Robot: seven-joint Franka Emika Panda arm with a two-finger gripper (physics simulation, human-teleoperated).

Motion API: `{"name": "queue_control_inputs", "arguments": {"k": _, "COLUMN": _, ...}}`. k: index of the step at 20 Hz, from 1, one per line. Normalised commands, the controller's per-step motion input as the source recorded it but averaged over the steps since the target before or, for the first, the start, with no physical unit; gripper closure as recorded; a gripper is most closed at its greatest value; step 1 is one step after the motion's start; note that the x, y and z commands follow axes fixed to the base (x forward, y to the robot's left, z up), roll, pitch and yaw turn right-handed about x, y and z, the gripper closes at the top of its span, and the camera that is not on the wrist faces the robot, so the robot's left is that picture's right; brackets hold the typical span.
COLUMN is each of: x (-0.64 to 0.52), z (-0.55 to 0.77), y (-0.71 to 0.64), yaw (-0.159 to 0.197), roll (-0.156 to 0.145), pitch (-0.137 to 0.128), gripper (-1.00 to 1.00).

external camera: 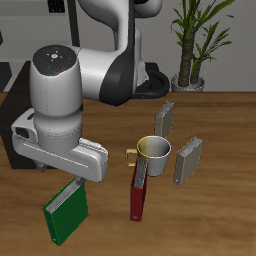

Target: Place the green book in the top region of the shelf

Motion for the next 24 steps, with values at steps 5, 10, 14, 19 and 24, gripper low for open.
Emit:
{"name": "queue_control_inputs", "arguments": {"k": 5, "x": 0.03, "z": -0.28, "y": -0.12, "yaw": -0.027, "roll": 0.004, "pitch": 0.004, "gripper": -1.00}}
{"name": "queue_control_inputs", "arguments": {"k": 10, "x": 0.02, "z": -0.32, "y": -0.02, "yaw": -0.021, "roll": 0.001, "pitch": 0.010, "gripper": -1.00}}
{"name": "queue_control_inputs", "arguments": {"k": 14, "x": 0.05, "z": -0.37, "y": 0.05, "yaw": -0.022, "roll": 0.014, "pitch": 0.018, "gripper": -1.00}}
{"name": "queue_control_inputs", "arguments": {"k": 19, "x": 0.03, "z": -0.40, "y": -0.06, "yaw": -0.012, "roll": -0.015, "pitch": 0.037, "gripper": -1.00}}
{"name": "queue_control_inputs", "arguments": {"k": 24, "x": 0.02, "z": -0.29, "y": -0.11, "yaw": -0.037, "roll": 0.002, "pitch": 0.042, "gripper": -1.00}}
